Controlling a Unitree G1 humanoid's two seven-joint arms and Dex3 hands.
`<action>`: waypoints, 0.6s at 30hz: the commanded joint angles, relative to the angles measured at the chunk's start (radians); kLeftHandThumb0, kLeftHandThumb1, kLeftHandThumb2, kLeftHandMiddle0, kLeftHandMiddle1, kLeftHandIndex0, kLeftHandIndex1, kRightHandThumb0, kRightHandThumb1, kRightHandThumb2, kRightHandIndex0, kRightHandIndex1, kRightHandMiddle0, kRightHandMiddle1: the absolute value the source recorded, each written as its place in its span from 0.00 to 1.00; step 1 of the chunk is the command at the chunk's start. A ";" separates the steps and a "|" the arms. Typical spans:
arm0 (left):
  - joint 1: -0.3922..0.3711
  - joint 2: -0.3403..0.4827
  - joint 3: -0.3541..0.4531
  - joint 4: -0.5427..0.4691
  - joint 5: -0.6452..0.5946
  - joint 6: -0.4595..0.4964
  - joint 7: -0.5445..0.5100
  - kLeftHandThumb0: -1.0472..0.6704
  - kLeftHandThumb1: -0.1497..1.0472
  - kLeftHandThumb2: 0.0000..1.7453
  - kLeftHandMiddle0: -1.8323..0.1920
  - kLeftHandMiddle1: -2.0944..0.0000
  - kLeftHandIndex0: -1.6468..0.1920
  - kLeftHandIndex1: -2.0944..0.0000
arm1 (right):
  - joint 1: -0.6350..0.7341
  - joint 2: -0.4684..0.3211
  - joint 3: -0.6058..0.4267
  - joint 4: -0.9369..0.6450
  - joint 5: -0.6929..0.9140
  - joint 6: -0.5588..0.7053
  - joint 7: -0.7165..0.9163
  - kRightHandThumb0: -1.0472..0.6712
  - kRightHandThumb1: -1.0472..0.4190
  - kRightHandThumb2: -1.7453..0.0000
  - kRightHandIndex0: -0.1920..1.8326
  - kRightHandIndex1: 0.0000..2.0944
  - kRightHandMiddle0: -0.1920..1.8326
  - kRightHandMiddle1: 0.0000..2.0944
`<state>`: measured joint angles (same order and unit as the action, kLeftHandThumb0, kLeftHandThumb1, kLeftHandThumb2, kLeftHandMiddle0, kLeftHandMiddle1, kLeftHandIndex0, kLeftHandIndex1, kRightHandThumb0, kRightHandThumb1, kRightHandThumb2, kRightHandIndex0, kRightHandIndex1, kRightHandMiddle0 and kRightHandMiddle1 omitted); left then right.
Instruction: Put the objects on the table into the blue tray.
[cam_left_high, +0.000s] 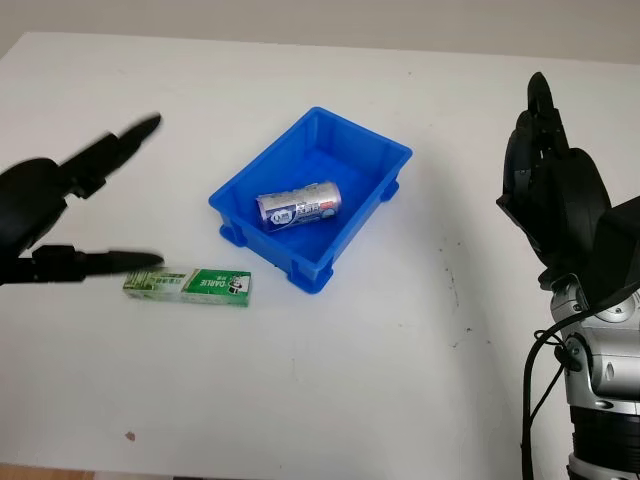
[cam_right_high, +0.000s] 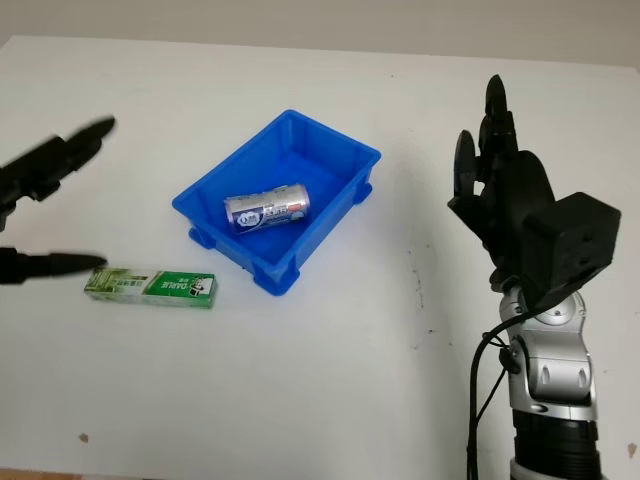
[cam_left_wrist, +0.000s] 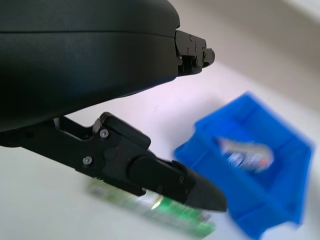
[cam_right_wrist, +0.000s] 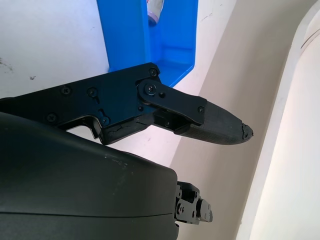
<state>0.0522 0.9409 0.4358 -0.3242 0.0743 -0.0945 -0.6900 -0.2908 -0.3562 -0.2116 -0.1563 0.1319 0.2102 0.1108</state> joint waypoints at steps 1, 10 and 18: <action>0.036 0.024 0.014 -0.039 0.025 -0.029 -0.015 0.13 0.84 0.03 0.88 0.97 0.86 0.96 | -0.008 0.001 -0.006 -0.027 0.000 0.013 -0.001 0.21 0.00 0.54 0.00 0.00 0.00 0.00; 0.099 0.015 -0.014 -0.119 0.120 0.012 -0.039 0.17 0.82 0.03 0.90 0.98 0.86 0.97 | -0.033 -0.005 -0.009 -0.021 -0.006 0.014 0.001 0.22 0.00 0.53 0.00 0.00 0.00 0.00; 0.051 -0.020 -0.107 -0.112 0.278 0.000 0.076 0.12 0.88 0.04 0.92 0.98 0.88 0.98 | -0.034 -0.009 -0.015 -0.030 -0.009 0.023 0.010 0.22 0.00 0.52 0.00 0.00 0.00 0.00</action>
<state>0.1174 0.9302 0.3442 -0.4330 0.3311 -0.0905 -0.6336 -0.3208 -0.3563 -0.2137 -0.1609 0.1219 0.2322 0.1178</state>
